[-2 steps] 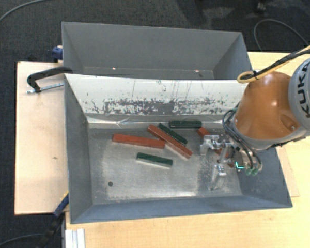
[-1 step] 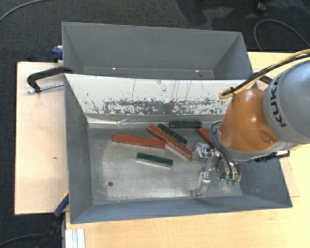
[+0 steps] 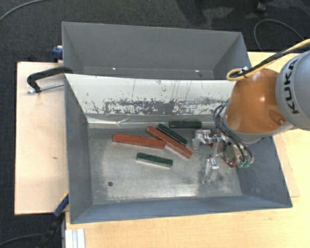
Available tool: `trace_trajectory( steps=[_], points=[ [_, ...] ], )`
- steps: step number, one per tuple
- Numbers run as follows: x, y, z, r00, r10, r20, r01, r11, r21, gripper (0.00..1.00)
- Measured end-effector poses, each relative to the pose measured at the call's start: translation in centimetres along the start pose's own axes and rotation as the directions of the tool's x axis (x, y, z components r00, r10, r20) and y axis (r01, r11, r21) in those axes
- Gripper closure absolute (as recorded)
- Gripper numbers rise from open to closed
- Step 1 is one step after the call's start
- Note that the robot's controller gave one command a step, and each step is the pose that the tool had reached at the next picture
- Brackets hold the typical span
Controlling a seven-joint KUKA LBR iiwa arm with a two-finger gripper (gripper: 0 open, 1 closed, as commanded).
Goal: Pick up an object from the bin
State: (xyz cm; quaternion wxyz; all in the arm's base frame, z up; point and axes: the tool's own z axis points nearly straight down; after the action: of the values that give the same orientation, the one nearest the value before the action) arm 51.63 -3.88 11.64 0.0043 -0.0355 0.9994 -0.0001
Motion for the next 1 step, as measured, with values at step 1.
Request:
trace_trajectory(
  steps=[1],
  points=[
    [-1.58,1.31,-5.3,0.98,-0.199,0.001,0.199,0.98,-0.001,0.0]
  ],
)
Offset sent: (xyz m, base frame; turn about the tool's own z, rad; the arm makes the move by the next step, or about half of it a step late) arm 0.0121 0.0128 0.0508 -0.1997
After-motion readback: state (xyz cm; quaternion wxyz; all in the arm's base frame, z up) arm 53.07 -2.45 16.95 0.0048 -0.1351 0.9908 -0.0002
